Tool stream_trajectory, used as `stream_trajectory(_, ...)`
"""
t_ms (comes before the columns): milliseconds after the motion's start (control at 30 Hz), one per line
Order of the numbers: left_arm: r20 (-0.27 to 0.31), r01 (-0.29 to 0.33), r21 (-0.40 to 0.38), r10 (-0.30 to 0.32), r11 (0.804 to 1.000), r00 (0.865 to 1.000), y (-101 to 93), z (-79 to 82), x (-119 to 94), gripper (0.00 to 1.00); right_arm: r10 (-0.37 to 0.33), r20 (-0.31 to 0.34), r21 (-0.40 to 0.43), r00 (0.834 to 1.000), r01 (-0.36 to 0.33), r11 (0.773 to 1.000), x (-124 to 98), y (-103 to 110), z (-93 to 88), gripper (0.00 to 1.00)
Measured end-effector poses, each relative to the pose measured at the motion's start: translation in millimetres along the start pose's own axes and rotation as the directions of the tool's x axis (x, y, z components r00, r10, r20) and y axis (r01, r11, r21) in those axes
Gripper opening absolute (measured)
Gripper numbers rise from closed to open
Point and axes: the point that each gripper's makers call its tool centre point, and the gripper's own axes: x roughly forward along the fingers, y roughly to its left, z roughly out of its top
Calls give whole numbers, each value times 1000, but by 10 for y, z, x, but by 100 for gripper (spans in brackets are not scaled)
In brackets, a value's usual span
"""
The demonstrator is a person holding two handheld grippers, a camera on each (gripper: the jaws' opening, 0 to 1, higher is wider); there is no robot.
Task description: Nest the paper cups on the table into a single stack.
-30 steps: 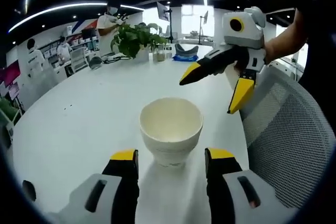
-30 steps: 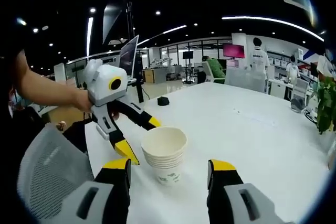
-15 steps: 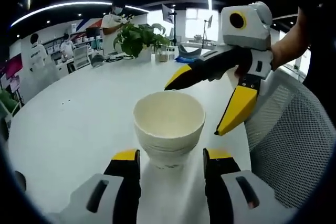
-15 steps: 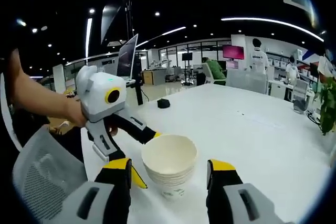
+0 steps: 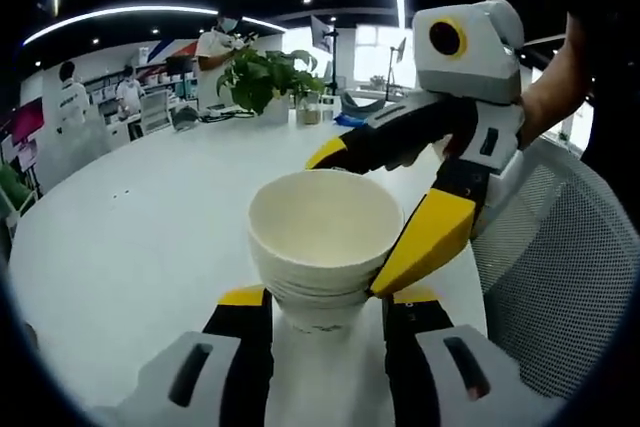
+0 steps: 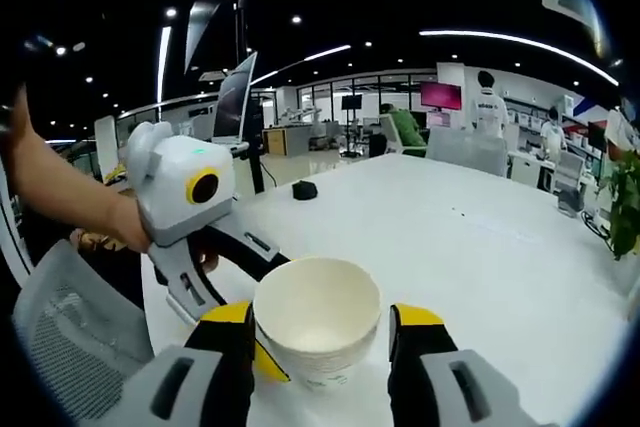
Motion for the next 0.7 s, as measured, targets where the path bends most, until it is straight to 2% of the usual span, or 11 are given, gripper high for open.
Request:
stream_trajectory(467, -16, -3, 14, 4, 1000, 1000, 11, 28, 14, 38, 23, -11, 6, 1000, -23, 1000, 50, 27, 12, 50)
stream_trajectory(700, -18, -6, 40, 7, 999, 1000, 115, 95, 25, 38, 17, 4, 2, 1000, -17, 1000, 81, -43, 94, 49)
